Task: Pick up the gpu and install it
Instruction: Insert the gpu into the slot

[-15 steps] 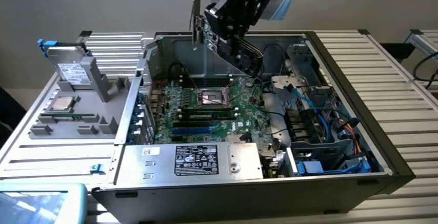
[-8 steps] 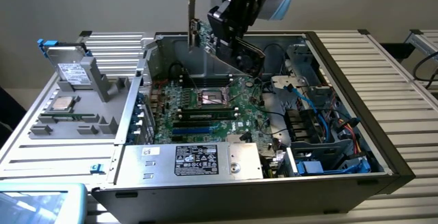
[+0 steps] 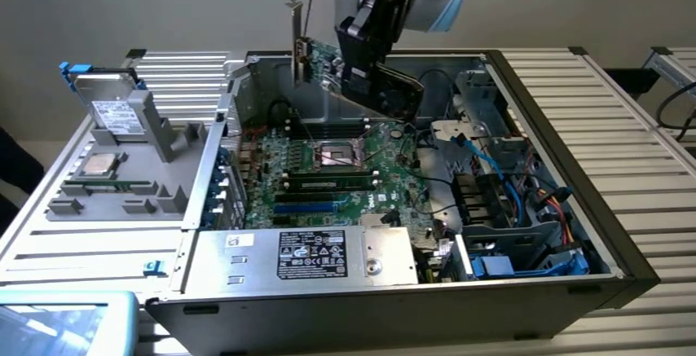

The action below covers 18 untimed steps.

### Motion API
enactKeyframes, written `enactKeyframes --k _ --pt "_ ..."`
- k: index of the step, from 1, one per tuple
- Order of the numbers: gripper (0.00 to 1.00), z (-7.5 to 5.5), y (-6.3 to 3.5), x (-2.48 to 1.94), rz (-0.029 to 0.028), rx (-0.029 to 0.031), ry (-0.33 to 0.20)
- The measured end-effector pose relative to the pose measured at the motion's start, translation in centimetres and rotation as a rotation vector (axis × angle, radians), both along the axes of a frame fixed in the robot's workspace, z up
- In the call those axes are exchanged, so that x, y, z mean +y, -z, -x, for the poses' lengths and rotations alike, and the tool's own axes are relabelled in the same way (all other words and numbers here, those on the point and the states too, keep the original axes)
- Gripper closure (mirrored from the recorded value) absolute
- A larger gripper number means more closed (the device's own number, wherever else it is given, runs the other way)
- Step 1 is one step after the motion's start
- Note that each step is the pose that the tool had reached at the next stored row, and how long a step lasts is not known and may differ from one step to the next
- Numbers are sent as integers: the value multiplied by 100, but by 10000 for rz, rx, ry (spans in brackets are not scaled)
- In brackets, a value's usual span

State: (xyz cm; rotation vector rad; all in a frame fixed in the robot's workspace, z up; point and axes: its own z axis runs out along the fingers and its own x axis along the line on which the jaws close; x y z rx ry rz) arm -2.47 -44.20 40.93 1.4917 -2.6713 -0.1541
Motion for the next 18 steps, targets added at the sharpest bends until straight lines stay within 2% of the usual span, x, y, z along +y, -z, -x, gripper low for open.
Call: enactKeyframes --k 4,9,10,16,18 --pt "72 0 8 0 116 -71 -628" --pt "72 0 15 0 333 -143 -1330" --pt "72 0 18 0 362 -172 -1473" --pt "72 0 41 4 435 -547 -2267" --pt "72 0 50 5 446 -634 -2558"
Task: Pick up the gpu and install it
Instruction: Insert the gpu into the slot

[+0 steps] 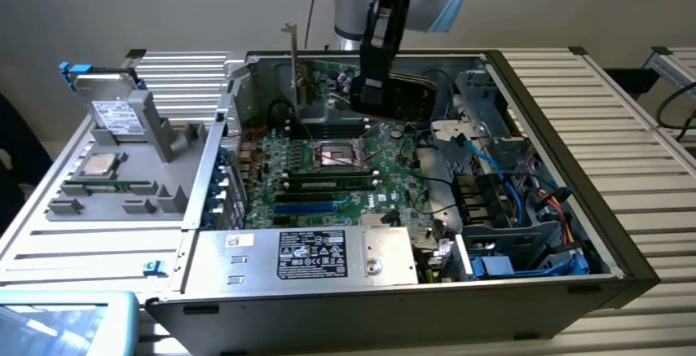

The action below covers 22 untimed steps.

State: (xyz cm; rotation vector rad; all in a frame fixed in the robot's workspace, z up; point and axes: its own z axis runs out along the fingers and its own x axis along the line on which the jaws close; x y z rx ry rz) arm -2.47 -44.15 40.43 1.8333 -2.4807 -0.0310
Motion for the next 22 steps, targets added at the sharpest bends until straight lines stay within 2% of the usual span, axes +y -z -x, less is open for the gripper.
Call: enactKeyframes --k 2,11,20,22 --pt "72 0 10 5 5 -35 -313" --pt "72 1 72 49 2 -64 -1610" --pt "72 93 119 163 95 -56 -2020" --pt "72 94 120 168 97 -55 -2038"
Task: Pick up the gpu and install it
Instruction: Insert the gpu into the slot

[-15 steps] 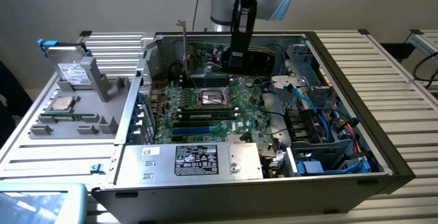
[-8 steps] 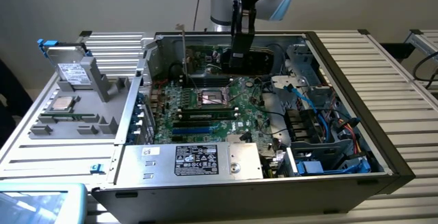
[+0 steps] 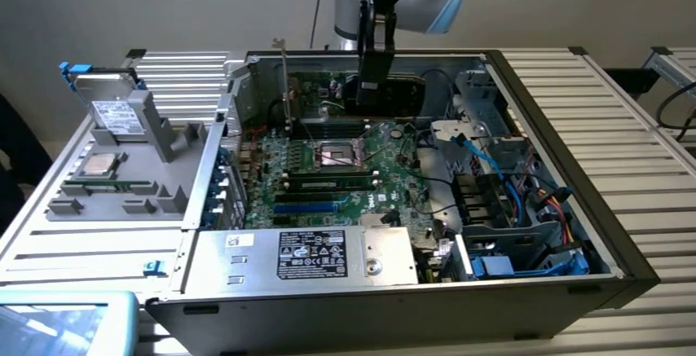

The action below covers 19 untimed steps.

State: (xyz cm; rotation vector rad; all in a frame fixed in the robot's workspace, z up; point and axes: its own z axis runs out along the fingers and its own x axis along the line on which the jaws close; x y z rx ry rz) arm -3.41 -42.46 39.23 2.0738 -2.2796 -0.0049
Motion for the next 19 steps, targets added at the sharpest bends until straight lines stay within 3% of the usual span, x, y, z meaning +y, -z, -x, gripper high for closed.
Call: enactKeyframes --k 2,6,8,9,10,12,13,14,16,19 --pt "72 0 0 0 1 0 -1" --pt "72 78 17 59 6 -51 1" --pt "72 157 36 59 -26 -63 -3" --pt "72 202 45 59 -57 -63 -5" --pt "72 246 52 59 -130 -63 -11" --pt "72 306 63 59 -339 -63 -37" --pt "72 321 70 59 -417 -61 -88" --pt "72 327 79 59 -437 -62 -193" --pt "72 335 86 59 -421 -55 -382" --pt "72 346 99 58 -290 -48 -613"
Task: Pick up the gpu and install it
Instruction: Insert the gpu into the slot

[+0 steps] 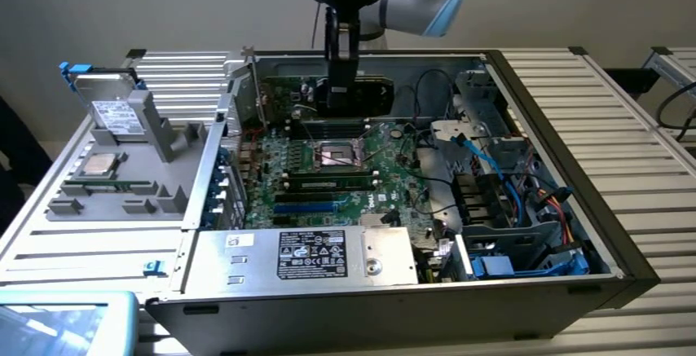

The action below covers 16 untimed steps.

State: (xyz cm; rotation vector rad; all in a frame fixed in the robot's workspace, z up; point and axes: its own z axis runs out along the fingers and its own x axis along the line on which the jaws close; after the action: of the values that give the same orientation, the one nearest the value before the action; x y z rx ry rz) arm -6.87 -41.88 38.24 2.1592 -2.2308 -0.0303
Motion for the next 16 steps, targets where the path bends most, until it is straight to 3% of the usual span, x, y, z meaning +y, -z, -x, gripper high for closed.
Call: enactKeyframes --k 3,7,14,16 --pt "72 27 18 0 132 0 -125" --pt "72 33 32 -7 133 0 -159" --pt "72 47 149 2 142 5 -124" --pt "72 61 173 2 140 58 -24"
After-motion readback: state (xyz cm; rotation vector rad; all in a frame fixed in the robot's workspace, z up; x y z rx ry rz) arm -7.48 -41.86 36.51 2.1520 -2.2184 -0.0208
